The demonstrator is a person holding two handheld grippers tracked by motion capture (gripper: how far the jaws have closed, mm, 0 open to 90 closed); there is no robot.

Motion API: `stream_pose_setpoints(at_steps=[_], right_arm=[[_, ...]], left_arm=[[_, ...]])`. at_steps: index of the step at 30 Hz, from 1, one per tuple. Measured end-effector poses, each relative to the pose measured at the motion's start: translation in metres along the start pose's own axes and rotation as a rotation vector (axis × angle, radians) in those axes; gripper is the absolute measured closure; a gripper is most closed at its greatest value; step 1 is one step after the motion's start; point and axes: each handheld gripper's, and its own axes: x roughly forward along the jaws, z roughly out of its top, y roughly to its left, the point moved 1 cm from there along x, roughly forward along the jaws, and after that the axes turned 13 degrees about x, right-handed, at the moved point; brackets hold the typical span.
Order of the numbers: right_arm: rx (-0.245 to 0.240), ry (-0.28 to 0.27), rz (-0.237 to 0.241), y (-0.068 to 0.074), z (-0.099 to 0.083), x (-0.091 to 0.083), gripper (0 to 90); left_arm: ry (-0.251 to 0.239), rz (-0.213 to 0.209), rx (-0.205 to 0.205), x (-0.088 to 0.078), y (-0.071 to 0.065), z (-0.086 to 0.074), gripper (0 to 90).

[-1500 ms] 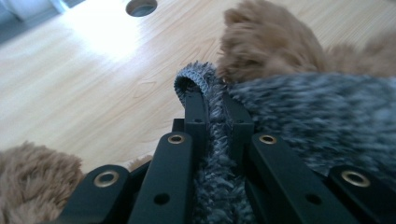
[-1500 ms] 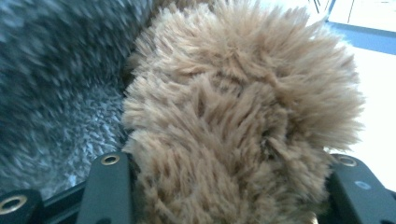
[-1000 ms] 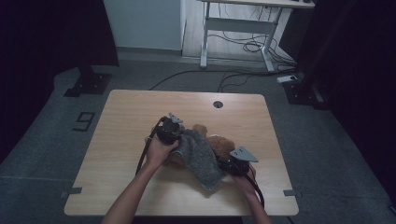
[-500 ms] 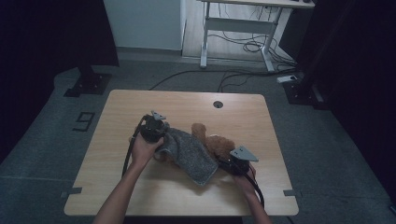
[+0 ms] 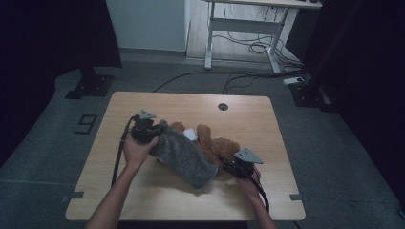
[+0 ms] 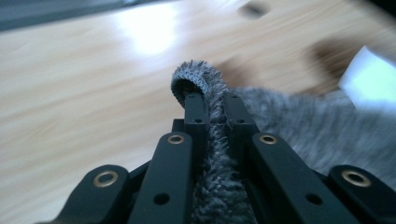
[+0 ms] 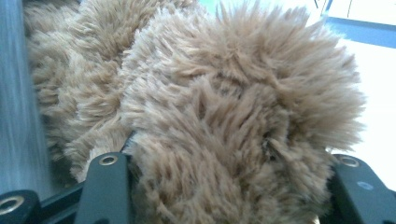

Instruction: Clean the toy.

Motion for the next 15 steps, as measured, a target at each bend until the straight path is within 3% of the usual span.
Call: stream_pose_setpoints(at_steps=[4, 7, 10, 13, 15], right_arm=[[-0.001, -0.004, 0.006, -0.001, 0.0, 0.0, 41.6], [-0.007, -0.005, 0.012, -0.002, 0.0, 0.0, 41.2], [-0.007, -0.005, 0.02, -0.003, 0.0, -0.001, 40.7], [-0.004, -0.004, 0.027, -0.004, 0.0, 0.0, 39.9], [-0.002, -0.006, 0.034, -0.004, 0.001, 0.0, 38.3]], left_arm=[[0.008, -0.043, 0.115, 0.024, -0.042, 0.033, 81.8], [0.078, -0.048, 0.165, 0.05, -0.061, 0.04, 81.6], [0.145, -0.067, 0.162, 0.073, -0.064, 0.029, 81.6], [0.111, -0.103, 0.105, 0.075, -0.057, 0.014, 81.6], [0.105, -0.111, 0.103, 0.071, -0.056, 0.008, 81.7]])
